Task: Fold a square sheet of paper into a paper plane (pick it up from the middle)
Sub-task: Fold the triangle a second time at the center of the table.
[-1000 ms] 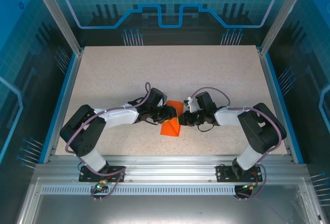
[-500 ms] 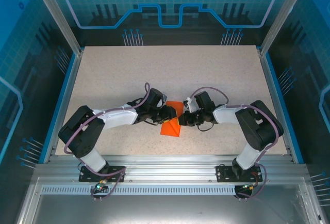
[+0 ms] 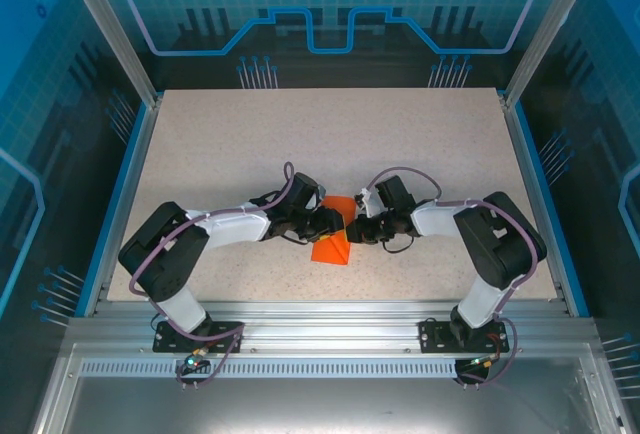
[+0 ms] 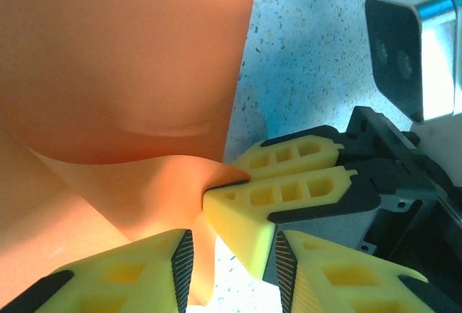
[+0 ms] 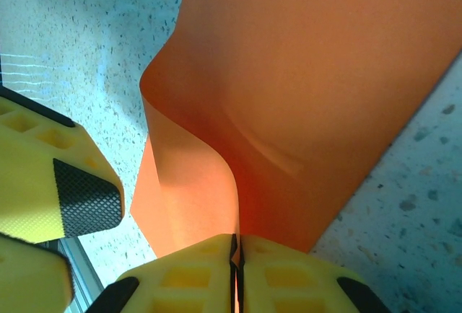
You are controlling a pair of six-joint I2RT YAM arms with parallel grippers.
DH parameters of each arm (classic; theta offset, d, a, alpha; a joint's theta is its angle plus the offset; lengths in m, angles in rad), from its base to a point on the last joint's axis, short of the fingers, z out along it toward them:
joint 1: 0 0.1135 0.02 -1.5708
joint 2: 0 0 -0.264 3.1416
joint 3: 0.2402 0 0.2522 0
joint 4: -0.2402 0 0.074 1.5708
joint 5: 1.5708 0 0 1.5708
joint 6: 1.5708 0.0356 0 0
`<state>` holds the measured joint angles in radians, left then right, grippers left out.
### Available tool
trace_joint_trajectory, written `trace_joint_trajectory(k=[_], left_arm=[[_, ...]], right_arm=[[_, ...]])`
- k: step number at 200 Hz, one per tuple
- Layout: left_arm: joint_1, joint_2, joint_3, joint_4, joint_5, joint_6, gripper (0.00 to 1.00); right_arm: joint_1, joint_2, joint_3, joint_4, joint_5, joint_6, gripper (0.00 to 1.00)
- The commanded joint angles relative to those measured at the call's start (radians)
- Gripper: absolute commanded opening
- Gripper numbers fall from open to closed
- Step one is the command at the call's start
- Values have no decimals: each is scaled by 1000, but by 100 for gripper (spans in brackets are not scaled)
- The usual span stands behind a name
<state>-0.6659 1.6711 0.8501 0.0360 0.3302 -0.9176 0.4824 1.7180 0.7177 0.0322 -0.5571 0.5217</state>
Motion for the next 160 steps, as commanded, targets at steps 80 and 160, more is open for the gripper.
trace_joint_trajectory(k=[80, 160], left_arm=[[-9, 35, 18, 31, 26, 2, 39], [-10, 68, 14, 63, 18, -22, 39]], right_arm=[[-17, 34, 31, -32, 3, -24, 11], [-18, 44, 30, -27, 6, -22, 11]])
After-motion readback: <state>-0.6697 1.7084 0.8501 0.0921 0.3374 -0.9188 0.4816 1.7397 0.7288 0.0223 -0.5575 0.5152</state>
